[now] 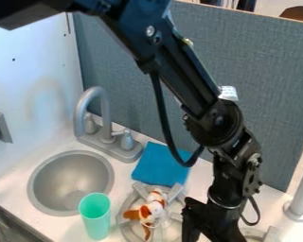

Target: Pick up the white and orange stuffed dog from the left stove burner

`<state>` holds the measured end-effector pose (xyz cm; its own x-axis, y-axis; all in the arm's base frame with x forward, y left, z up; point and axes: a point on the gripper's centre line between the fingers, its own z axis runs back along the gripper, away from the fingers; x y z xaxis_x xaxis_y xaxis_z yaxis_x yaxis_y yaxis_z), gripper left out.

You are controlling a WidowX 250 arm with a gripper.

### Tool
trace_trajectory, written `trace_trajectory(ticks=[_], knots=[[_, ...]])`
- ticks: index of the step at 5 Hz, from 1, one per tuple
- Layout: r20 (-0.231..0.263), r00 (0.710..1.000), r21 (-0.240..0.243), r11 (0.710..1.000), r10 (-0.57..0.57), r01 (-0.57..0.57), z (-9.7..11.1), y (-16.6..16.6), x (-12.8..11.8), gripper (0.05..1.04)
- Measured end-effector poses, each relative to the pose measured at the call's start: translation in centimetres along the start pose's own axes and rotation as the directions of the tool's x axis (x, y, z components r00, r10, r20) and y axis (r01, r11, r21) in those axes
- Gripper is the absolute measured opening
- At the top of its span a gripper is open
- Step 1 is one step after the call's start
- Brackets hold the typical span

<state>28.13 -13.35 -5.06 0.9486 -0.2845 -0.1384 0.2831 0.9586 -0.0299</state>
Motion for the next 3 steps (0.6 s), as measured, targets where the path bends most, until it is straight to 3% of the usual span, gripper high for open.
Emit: trace_trajectory(ticks=[1,2,3], knots=[[-0.037,0.999,0.001,1.000,0.000,0.000,-1.1,0.0,-0.6,1.001],[-0.046,0.997,-0.075,0.996,-0.058,0.054,-1.2,-1.1,-1.2,1.001],[-0.011,0.997,-0.082,0.994,-0.075,0.074,0.1,-1.6,-0.8,1.001]])
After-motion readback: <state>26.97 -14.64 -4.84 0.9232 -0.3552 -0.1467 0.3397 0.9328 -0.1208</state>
